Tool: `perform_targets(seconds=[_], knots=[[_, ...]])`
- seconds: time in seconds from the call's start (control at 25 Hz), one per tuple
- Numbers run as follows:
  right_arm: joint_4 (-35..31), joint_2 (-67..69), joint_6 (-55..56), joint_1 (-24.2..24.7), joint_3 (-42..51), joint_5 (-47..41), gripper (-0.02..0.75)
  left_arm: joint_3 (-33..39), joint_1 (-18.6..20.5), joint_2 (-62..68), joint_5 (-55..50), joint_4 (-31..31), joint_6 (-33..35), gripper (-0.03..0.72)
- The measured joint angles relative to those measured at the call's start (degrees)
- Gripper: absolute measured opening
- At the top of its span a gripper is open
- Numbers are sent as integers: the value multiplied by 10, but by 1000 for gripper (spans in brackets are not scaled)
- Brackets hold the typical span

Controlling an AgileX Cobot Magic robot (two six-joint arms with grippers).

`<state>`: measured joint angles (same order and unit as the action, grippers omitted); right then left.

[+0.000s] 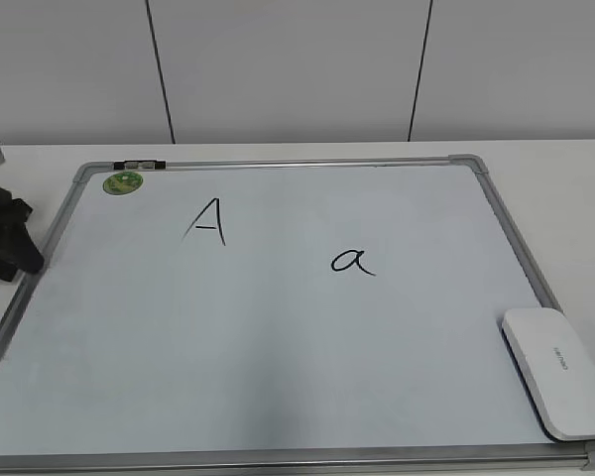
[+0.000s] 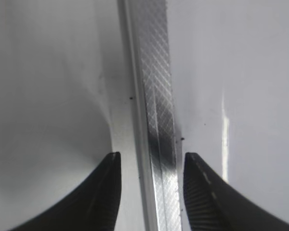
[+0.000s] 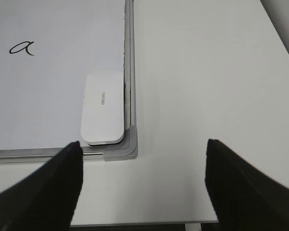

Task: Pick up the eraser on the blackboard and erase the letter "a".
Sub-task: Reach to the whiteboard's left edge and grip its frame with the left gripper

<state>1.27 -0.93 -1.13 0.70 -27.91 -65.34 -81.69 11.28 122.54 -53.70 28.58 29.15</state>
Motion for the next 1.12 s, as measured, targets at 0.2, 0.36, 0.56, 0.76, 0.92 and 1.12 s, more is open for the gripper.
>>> perform_targets(seconds=[0.2, 0.36, 0.56, 0.76, 0.92, 1.12], knots=[[0, 0, 0, 0, 0, 0, 587, 0, 0, 4, 0, 3, 2, 292], [0, 0, 0, 0, 0, 0, 587, -3, 0, 10, 0, 5, 4, 252], [0, 0, 0, 0, 0, 0, 587, -19, 0, 24, -8, 12, 4, 244], [0, 0, 0, 0, 0, 0, 587, -19, 0, 24, -10, 14, 4, 242], [0, 0, 0, 0, 0, 0, 587, -19, 0, 24, -11, 17, 4, 239], [0, 0, 0, 0, 0, 0, 587, -19, 0, 24, -13, 19, 4, 198]])
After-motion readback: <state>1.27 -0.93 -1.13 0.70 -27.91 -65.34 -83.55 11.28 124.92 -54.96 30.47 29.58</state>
